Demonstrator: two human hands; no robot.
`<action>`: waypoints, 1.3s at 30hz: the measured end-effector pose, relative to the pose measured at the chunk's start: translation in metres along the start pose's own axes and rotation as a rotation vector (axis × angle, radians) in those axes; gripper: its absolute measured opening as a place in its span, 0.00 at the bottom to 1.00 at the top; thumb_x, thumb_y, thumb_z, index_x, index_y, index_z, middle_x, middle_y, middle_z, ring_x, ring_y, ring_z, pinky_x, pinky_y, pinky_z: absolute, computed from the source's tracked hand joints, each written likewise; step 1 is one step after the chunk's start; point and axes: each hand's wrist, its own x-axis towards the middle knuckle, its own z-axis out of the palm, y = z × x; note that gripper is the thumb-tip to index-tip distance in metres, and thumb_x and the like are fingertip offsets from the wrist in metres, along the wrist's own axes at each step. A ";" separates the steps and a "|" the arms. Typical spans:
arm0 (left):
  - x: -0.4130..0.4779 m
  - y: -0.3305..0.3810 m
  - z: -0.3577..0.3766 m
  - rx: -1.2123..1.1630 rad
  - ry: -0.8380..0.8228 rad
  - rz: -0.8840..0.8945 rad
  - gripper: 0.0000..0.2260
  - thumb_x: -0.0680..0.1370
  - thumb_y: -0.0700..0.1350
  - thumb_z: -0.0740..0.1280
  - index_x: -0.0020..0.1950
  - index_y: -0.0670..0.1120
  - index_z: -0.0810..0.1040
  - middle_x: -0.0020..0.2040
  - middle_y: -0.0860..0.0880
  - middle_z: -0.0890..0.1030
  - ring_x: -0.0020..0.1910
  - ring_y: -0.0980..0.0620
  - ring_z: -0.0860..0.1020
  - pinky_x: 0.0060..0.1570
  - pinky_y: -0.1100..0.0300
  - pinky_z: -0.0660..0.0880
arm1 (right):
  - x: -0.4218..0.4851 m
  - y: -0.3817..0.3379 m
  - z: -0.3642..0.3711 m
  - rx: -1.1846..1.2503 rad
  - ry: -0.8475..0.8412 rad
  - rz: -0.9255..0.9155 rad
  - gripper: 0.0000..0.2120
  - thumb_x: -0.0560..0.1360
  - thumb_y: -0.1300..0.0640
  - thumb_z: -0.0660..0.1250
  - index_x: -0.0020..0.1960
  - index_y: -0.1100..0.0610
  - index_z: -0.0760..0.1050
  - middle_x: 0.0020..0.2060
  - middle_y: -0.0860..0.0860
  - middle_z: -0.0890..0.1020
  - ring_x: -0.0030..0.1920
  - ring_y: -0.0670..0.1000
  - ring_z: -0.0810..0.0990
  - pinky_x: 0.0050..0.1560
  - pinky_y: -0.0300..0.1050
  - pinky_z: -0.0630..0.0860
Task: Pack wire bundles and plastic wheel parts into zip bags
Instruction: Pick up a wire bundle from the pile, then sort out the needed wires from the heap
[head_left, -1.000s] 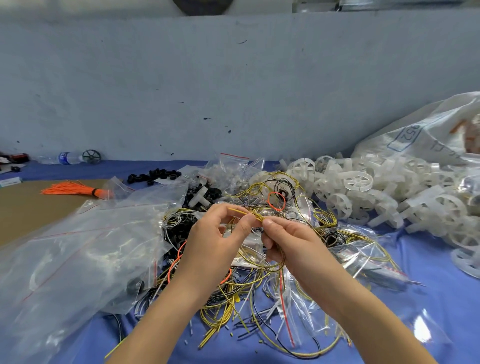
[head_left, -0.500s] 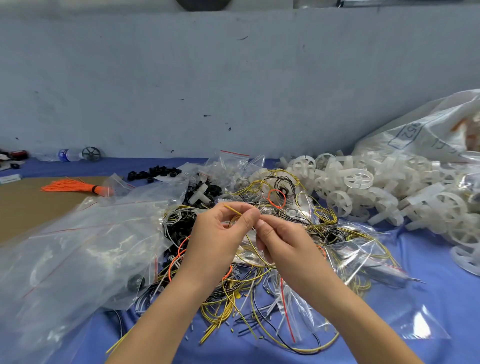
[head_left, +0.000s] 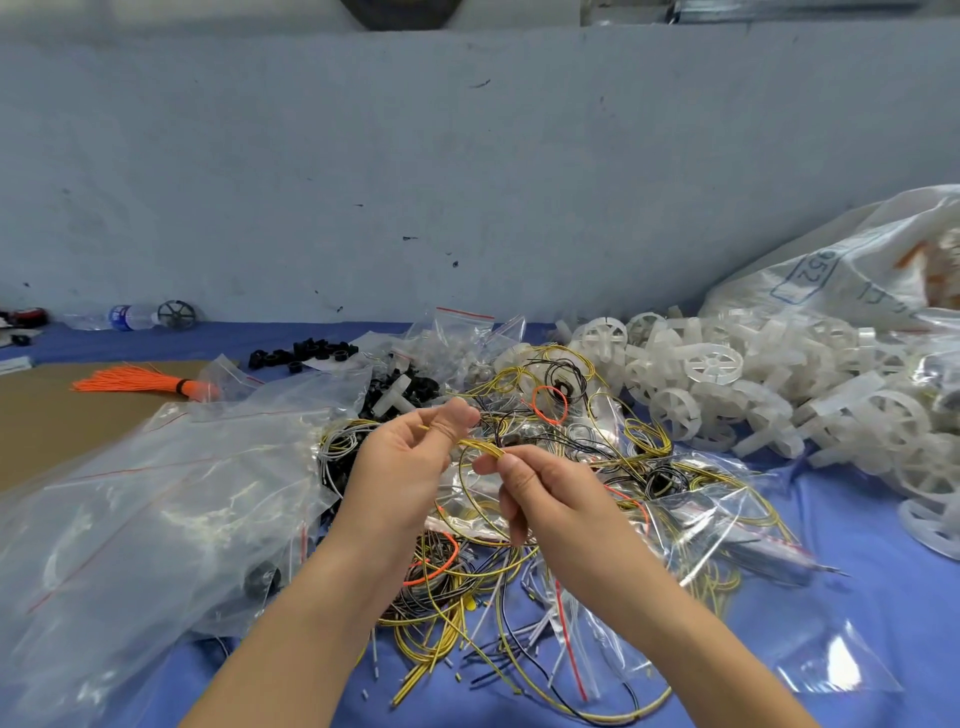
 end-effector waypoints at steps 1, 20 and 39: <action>0.002 0.000 -0.003 -0.037 0.011 -0.018 0.16 0.70 0.59 0.69 0.46 0.48 0.85 0.48 0.50 0.85 0.49 0.54 0.80 0.54 0.57 0.75 | 0.000 0.000 0.000 0.012 -0.005 0.009 0.13 0.84 0.55 0.57 0.51 0.52 0.80 0.30 0.46 0.74 0.31 0.46 0.74 0.36 0.40 0.71; -0.009 0.009 -0.024 0.467 -0.401 0.271 0.14 0.78 0.50 0.63 0.57 0.47 0.83 0.36 0.50 0.81 0.36 0.59 0.78 0.39 0.70 0.73 | 0.000 0.001 -0.016 -0.017 -0.095 -0.026 0.12 0.84 0.55 0.57 0.49 0.50 0.79 0.32 0.46 0.77 0.32 0.47 0.76 0.39 0.45 0.72; 0.000 0.008 -0.048 0.787 -0.616 -0.073 0.10 0.78 0.58 0.65 0.47 0.58 0.85 0.25 0.52 0.64 0.23 0.53 0.61 0.22 0.64 0.57 | -0.027 0.013 -0.033 -0.904 0.039 0.195 0.25 0.70 0.25 0.56 0.52 0.46 0.65 0.42 0.44 0.77 0.44 0.51 0.78 0.42 0.48 0.72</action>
